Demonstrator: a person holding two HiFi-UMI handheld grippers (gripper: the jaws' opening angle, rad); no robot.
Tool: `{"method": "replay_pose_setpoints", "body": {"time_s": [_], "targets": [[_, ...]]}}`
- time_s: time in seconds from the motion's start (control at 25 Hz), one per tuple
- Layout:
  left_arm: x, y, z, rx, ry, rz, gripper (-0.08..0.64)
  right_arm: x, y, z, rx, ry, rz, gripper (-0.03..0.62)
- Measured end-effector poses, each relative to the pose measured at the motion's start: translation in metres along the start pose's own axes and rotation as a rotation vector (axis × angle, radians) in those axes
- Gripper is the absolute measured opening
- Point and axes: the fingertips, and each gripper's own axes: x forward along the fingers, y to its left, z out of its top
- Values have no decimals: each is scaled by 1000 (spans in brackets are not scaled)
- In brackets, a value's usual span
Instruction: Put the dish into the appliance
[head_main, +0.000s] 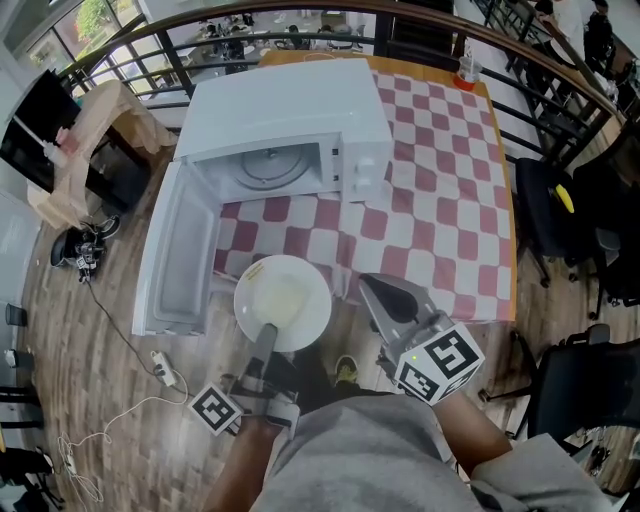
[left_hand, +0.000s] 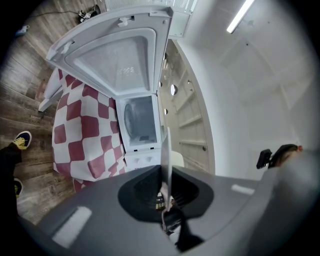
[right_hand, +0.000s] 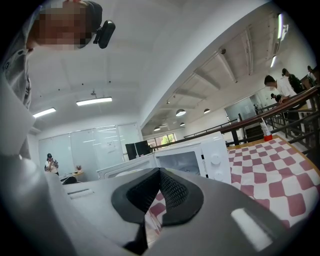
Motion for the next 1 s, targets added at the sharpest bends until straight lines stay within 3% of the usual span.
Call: {"method": "replay_pose_setpoints", "body": {"time_s": [0.52, 1.0], "targets": [[13, 12, 20, -9, 6, 1, 31, 22, -3, -6, -8, 22, -7, -2], [57, 30, 63, -27, 10, 13, 29, 81, -26, 2, -3, 41, -19, 0]]}}
